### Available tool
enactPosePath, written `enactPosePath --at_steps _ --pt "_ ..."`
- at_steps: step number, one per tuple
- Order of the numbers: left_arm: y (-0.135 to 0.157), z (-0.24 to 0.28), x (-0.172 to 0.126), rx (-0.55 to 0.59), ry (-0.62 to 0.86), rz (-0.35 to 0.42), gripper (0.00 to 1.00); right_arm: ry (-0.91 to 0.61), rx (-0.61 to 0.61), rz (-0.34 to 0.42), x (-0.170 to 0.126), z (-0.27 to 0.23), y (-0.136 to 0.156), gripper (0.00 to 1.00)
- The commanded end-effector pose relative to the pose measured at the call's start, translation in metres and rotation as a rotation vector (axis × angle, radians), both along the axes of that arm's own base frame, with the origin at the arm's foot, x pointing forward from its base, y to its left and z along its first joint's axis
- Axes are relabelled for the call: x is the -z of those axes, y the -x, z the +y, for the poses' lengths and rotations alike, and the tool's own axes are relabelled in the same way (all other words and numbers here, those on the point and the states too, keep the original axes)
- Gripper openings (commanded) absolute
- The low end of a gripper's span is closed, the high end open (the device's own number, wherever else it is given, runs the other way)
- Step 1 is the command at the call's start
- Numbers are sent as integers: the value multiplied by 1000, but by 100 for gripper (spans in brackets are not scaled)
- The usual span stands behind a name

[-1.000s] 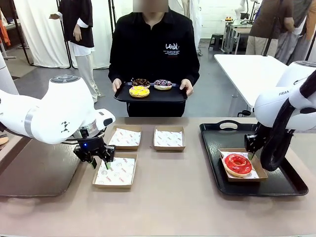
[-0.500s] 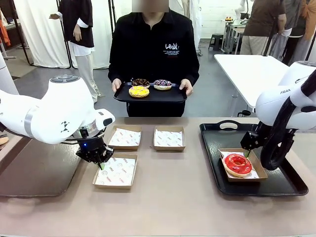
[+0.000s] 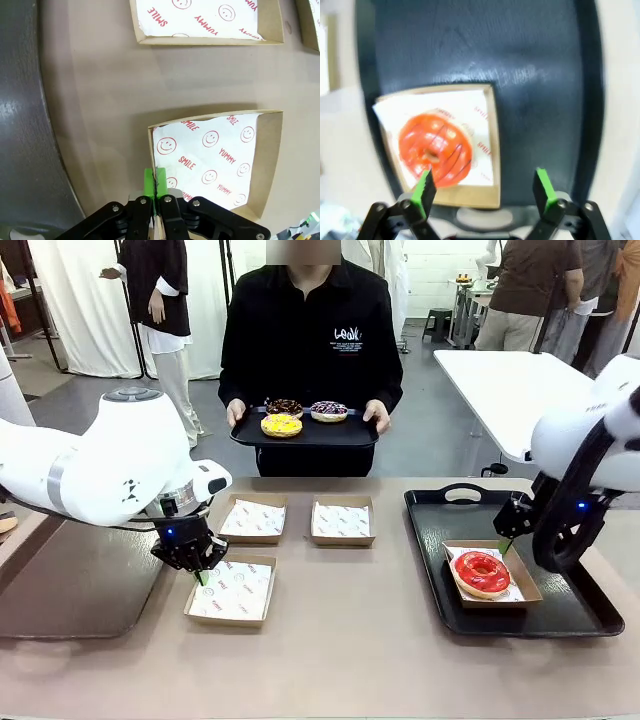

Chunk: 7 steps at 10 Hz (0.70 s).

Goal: Individually package the donuts and arrange them on the tray.
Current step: Place the picked Paper togo box on the Handle tray while simultaneously picking up another Paper togo box from the table with the other hand.

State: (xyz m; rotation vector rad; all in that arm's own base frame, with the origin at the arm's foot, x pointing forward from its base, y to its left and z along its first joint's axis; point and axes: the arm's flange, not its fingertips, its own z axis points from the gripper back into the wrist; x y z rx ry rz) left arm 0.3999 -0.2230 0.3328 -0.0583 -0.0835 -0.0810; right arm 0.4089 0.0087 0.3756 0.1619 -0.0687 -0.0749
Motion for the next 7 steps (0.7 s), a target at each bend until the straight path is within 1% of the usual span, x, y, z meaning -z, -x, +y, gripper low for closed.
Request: enactPosePath --at_steps 1,2,3,4,5,6,7 --pt "5 1 -40 -22 13 0 0 -290 -85 41 -43 -42 14 100" --pt "8 1 -60 -25 15 -38 0 -425 -69 27 -61 -70 22 100" --pt "9 0 -81 -21 18 -70 0 -558 -42 35 -75 -102 30 100" --pt "7 -2 -102 -22 26 -93 0 -658 -9 -6 -86 -136 38 100" --pt "2 -4 -126 -29 39 -113 0 -770 32 -51 -94 -172 47 100" --pt "-4 -8 -145 -34 33 -131 0 -867 42 -67 -96 -199 56 100" --pt "-13 -12 -163 -48 21 -142 0 -931 52 -59 -94 -218 64 100"
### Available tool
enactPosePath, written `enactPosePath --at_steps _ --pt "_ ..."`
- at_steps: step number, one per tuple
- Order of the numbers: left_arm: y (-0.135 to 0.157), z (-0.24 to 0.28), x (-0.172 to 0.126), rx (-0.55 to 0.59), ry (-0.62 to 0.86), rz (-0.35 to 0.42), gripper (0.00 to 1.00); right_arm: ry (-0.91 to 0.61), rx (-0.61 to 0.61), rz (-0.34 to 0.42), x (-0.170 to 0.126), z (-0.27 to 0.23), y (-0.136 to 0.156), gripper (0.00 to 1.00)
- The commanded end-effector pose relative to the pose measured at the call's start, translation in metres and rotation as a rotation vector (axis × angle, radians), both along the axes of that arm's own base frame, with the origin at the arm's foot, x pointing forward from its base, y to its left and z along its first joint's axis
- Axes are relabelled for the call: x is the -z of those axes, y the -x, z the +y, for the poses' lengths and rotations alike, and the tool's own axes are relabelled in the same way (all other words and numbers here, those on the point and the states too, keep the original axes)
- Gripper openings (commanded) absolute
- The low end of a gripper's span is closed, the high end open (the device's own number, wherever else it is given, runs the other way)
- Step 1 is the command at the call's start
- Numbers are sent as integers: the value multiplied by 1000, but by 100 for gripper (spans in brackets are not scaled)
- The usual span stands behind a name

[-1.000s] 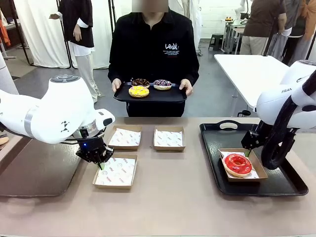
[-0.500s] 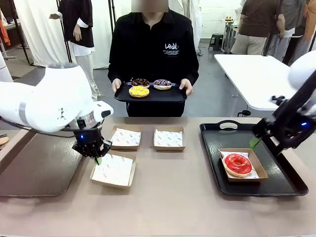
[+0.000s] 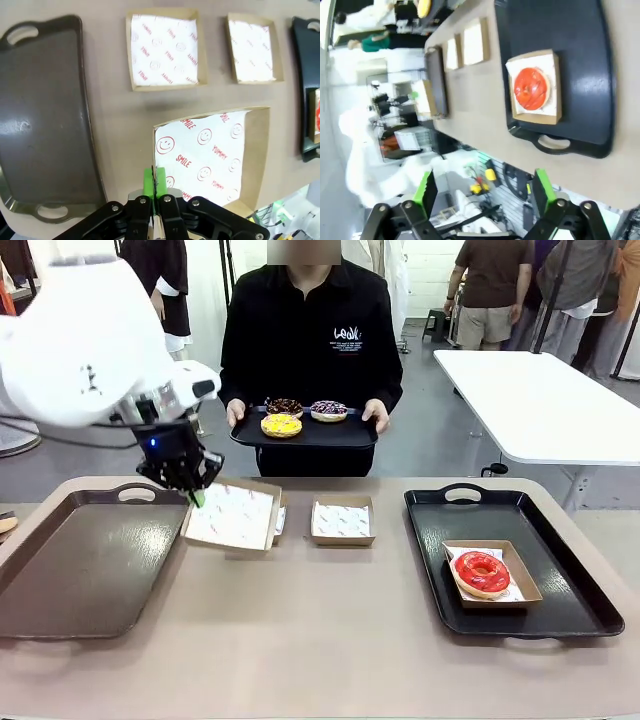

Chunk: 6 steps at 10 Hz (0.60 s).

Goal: Individually package the donuts and arrange them on the tray.
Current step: Place the picked Paper togo box on the Handle tray while simultaneously picking up another Paper togo box from the table with the other hand.

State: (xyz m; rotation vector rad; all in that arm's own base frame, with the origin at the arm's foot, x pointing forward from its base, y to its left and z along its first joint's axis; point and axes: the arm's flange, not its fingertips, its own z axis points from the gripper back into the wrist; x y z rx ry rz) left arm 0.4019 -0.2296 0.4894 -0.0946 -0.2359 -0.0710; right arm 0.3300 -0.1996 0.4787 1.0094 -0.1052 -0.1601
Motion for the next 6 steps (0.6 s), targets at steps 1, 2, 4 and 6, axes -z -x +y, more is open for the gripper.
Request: enactPosePath --at_steps 1,2,4,6 --pt "-23 -9 -19 -60 -25 2 0 -136 1 -18 17 -22 -8 100" --pt "-34 -13 -28 -83 -29 0 0 -168 -4 -44 26 -31 0 100" --pt "-62 -22 -38 -118 -42 7 0 -213 24 -97 46 -52 23 100" --pt "-83 -30 -40 -142 -51 14 0 -238 53 -150 60 -66 37 100"
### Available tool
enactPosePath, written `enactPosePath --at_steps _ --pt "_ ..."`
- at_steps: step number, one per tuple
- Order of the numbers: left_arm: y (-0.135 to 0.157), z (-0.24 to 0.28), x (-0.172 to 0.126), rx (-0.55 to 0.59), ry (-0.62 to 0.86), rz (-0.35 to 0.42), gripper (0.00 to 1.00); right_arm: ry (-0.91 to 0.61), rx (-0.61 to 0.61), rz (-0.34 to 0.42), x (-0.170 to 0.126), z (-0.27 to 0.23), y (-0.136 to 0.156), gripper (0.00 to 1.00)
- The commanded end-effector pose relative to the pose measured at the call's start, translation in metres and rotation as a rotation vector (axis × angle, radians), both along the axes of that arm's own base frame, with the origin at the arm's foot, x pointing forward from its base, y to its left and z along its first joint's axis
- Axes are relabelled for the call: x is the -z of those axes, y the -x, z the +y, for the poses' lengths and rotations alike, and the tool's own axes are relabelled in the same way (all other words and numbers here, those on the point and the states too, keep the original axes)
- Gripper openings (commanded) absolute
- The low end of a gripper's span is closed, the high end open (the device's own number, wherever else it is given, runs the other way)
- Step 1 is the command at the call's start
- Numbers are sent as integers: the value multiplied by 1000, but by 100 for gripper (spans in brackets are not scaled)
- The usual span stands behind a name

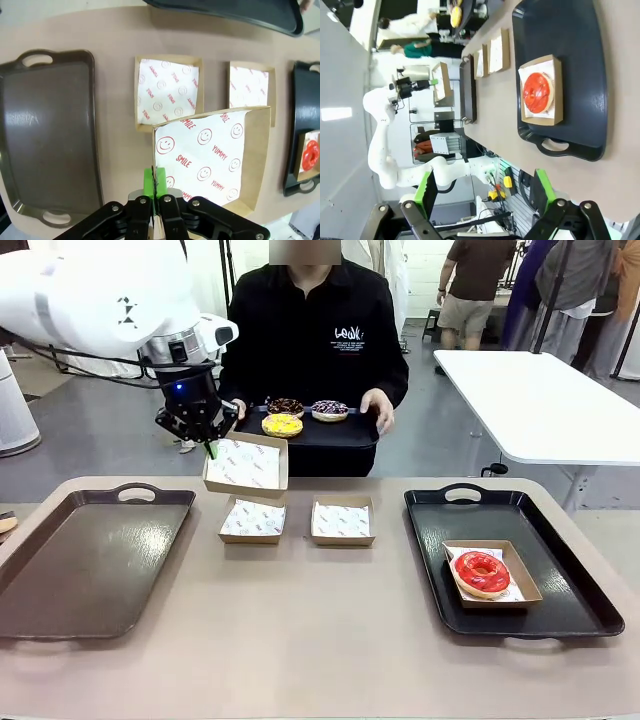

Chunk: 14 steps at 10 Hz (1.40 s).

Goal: Individually package the donuts and arrange them on the tray.
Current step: Place the picked Paper togo box on the Handle tray while simultaneously picking up another Paper togo box from the table with the other hand.

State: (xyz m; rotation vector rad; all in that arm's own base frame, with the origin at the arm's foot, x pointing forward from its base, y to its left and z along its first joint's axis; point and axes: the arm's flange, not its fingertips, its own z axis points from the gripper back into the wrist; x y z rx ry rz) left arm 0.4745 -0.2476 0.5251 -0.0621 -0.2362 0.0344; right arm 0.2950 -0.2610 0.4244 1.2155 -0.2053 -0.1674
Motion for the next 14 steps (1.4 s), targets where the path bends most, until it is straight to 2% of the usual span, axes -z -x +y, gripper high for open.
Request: enactPosePath --at_steps 1,5,6,8,9,14 --pt "-20 -14 -3 -50 -40 18 0 -31 9 -68 12 -6 6 100" --pt "-55 -25 13 -76 -70 54 0 -5 3 -61 24 -4 9 100" --pt "-59 -26 16 -55 -66 57 0 -15 11 -30 20 -8 11 100" --pt "-58 -19 20 29 -79 51 0 -15 11 -30 20 -8 11 100" --pt "-55 -22 24 -33 -46 60 0 -15 11 -30 20 -8 11 100" --pt "-55 -22 24 -33 -46 60 0 -15 11 -30 20 -8 11 100"
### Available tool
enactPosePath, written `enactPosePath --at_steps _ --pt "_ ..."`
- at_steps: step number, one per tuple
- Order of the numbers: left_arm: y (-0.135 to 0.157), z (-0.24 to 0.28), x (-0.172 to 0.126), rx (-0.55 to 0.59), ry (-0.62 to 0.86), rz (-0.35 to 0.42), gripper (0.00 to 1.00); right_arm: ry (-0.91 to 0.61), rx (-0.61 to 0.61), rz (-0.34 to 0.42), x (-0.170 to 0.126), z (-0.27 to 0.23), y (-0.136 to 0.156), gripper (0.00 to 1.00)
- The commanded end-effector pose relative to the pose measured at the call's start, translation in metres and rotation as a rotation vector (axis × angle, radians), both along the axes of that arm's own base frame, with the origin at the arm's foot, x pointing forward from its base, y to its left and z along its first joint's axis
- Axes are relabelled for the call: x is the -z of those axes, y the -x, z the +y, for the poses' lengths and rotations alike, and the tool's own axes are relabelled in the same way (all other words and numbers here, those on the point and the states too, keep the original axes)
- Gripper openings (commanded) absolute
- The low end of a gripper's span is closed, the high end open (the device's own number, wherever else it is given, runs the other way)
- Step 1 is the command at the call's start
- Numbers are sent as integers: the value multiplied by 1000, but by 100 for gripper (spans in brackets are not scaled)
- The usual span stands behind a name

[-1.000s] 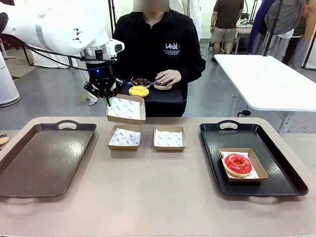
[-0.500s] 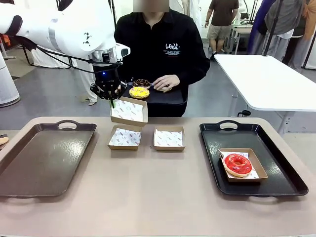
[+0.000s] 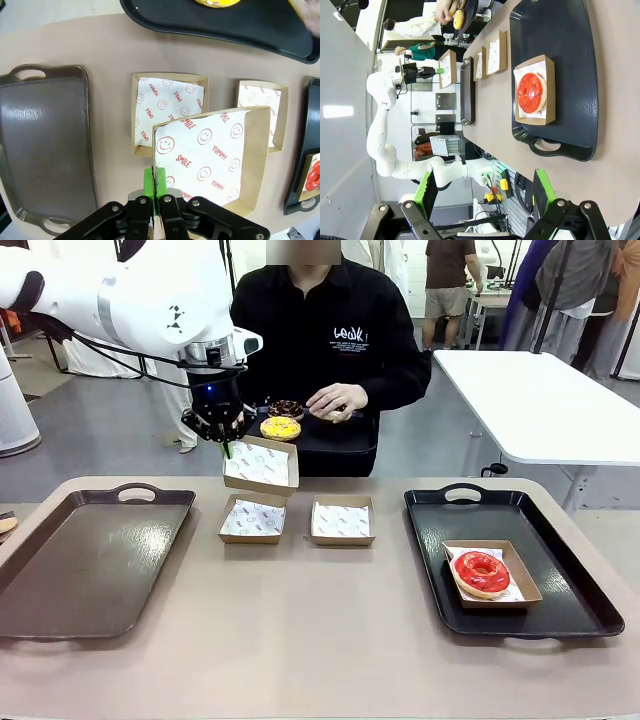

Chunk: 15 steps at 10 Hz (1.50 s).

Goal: Individually package the donuts and arrange them on the tray.
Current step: Place the picked Paper togo box on the Handle tray while simultaneously picking up another Paper togo box from the table with the other hand.

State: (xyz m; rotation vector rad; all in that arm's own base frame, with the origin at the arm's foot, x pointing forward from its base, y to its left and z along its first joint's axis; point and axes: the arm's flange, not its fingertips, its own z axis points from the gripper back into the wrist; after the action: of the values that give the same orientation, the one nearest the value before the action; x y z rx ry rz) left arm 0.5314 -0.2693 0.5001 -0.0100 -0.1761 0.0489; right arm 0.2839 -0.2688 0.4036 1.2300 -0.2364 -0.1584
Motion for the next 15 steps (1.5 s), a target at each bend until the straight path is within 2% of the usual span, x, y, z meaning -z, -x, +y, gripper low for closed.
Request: enactPosePath --at_steps 1,15 --pt "2 -1 -1 -14 3 -2 0 -3 2 1 -1 -1 0 100" --pt "2 -1 -1 -14 3 -2 0 -3 2 1 -1 -1 0 100"
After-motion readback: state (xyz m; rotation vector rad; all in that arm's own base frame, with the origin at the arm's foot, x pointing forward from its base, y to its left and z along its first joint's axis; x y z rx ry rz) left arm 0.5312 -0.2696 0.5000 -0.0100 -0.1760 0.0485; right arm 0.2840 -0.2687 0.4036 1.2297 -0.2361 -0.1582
